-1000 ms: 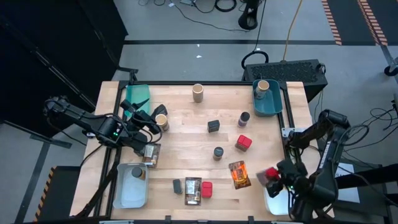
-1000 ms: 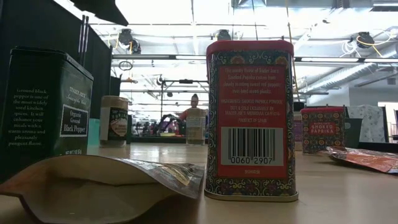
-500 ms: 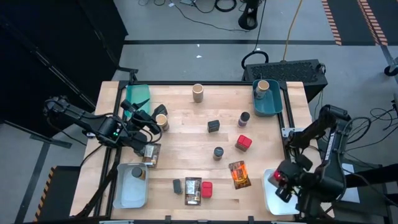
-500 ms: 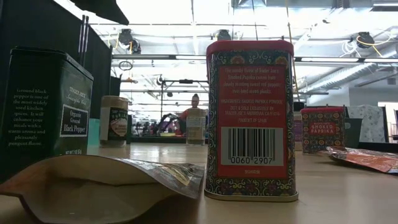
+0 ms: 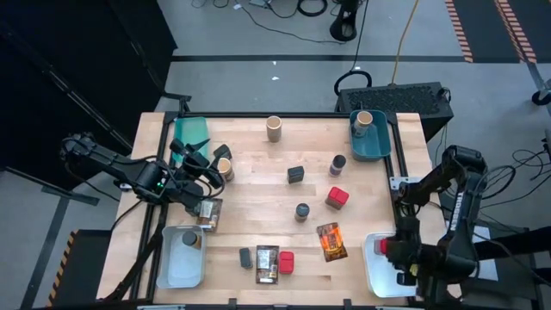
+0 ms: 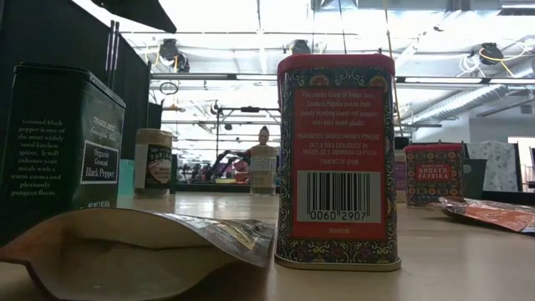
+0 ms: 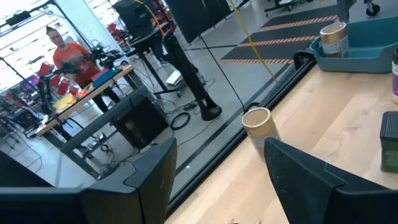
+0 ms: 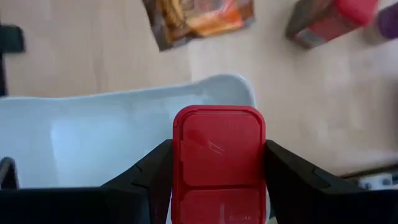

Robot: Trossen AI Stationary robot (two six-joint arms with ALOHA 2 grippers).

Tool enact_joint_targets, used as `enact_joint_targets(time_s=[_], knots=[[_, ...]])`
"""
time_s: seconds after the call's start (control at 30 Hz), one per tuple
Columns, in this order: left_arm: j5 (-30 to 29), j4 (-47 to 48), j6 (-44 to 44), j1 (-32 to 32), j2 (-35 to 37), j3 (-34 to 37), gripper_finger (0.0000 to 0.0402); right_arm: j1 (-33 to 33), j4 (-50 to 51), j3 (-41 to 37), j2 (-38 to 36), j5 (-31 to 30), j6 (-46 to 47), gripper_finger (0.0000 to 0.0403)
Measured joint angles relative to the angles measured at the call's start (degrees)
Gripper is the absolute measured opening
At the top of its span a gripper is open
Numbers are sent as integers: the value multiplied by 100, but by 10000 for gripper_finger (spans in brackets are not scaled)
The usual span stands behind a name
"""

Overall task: Sort spices by type
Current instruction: Put the top left red seasoning can into the white bin, then put the orange seasoning bottle into the gray bin

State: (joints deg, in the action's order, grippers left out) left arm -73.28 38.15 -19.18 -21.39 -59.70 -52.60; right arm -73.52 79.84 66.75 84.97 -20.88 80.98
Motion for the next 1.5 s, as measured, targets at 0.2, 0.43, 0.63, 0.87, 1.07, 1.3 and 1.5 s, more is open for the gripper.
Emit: enact_joint_targets(time_s=[0.2, 0.43, 0.63, 0.87, 1.07, 1.3, 1.5], knots=[[2, -41, -4, 0, 0, 0, 244, 3, -935, -603, -9, -27, -43, 189], [2, -41, -7, 0, 0, 0, 244, 3, -1345, -1014, -9, -206, -418, 189], [2, -41, -7, 0, 0, 0, 244, 3, -1322, -1144, -9, -171, -395, 232], [2, -39, -9, 0, 0, 0, 244, 3, -1211, -969, -9, -127, -389, 250], [85, -43, -20, 2, 0, 0, 244, 7, -448, -518, -9, -123, -141, 252], [1363, -668, -6, 2, -6, 0, 244, 405, 975, 433, -10, -752, 1125, 253], [2598, -1029, 18, 0, -140, -2, 244, 1100, 937, 818, -52, -1930, 974, 241]])
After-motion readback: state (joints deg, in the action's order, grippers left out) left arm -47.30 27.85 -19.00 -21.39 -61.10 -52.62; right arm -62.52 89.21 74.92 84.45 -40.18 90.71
